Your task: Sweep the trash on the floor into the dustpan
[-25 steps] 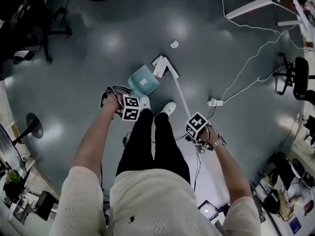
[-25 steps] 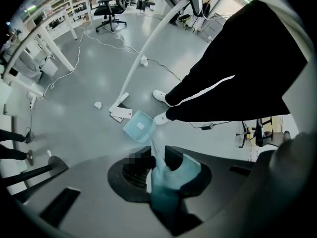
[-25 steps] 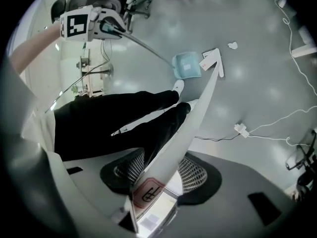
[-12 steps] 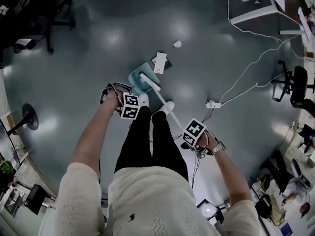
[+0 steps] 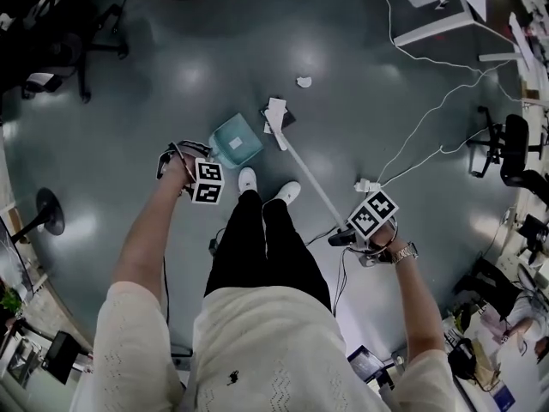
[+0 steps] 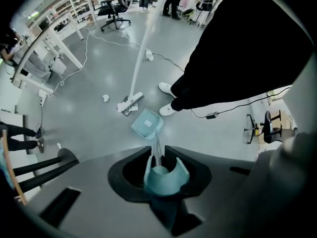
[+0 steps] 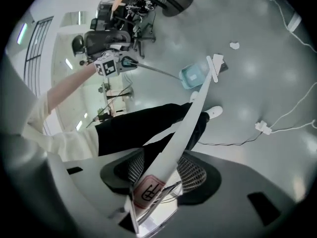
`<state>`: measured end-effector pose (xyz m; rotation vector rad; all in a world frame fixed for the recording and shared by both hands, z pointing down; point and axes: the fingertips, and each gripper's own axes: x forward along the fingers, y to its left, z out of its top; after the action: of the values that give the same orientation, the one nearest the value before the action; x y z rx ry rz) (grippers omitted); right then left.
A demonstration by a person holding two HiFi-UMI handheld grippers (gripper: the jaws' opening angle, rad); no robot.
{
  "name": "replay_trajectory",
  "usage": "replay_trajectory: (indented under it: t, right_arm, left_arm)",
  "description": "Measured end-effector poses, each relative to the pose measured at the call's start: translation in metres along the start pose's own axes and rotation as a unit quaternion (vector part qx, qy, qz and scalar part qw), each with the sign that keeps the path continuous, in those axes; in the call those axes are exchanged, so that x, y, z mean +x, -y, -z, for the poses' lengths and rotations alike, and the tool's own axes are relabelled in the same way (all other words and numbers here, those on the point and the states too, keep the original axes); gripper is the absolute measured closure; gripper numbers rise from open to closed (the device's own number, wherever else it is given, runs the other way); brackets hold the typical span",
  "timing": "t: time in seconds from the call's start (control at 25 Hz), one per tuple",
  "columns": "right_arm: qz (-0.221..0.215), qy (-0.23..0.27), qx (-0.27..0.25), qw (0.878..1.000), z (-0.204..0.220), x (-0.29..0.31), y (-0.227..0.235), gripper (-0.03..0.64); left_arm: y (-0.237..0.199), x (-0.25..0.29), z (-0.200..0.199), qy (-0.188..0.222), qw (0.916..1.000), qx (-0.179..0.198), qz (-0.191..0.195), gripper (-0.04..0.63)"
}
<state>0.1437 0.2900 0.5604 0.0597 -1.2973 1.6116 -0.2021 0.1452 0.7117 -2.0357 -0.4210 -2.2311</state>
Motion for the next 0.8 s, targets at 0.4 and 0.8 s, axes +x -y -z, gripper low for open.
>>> replay_trajectory:
  t: [0.4, 0.8]
  right_arm:
    - [0.210, -0.059, 0.058, 0.974, -0.060, 0.000, 0.090, 0.399]
    - [0.186, -0.154, -0.034, 0.970, -0.044, 0.076, 0.034, 0.399]
  left_arm:
    - [-0.025, 0.005, 0.017, -0.011, 0.9995, 0.022, 0.020, 0.503]
    - [-0.025, 0.012, 0.029, 0.001, 0.9994, 0.024, 0.023, 0.503]
